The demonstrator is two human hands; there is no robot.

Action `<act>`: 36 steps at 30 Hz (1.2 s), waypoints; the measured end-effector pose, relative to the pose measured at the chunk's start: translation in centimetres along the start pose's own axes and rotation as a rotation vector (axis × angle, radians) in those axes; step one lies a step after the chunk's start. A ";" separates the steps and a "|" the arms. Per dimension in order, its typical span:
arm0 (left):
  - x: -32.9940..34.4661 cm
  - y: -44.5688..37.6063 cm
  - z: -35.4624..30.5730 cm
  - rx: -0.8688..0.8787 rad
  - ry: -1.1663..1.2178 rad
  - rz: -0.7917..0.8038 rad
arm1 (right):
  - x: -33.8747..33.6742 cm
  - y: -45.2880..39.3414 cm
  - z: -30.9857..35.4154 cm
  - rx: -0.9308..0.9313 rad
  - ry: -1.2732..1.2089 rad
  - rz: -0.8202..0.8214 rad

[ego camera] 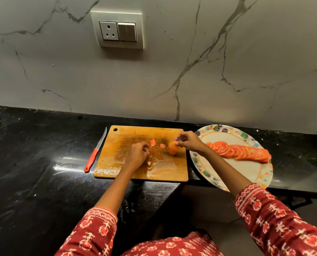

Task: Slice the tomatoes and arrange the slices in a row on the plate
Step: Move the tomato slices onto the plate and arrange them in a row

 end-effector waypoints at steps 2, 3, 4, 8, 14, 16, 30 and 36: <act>0.2 -0.1 -0.8 0.021 0.005 -0.009 | -0.4 0.5 -0.1 0.002 -0.019 -0.019; 0.3 -0.2 -1.1 0.024 0.017 -0.012 | -0.3 0.7 -0.2 0.005 -0.040 -0.013; 0.5 -0.3 -1.4 0.029 0.041 -0.010 | -0.2 0.8 -0.2 0.009 -0.068 0.004; 1.5 -0.7 -3.9 0.093 0.126 0.054 | -0.1 1.0 -0.4 0.037 -0.150 0.033; 3.5 -1.1 -5.6 0.113 0.021 0.121 | -2.6 1.2 -0.7 0.024 -0.159 -0.107; 3.9 -1.5 -6.5 0.119 -0.022 0.122 | -3.7 1.5 -1.6 0.037 -0.136 -0.158; 6.4 -4.2 -10.1 0.188 -0.306 0.240 | -12.6 4.3 -7.9 0.255 0.000 -0.437; 7.1 -3.9 -9.4 0.132 -0.234 0.277 | -11.9 3.5 -8.4 0.307 0.060 -0.383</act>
Point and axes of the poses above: each hand's wrist, its own y-axis away from the middle knuckle, its own x-axis out of the palm, z = x × y, the point moved 8 cm from there along -y, towards the middle knuckle, and after that the axes turned 6 degrees about -y, right-handed, at the moved point
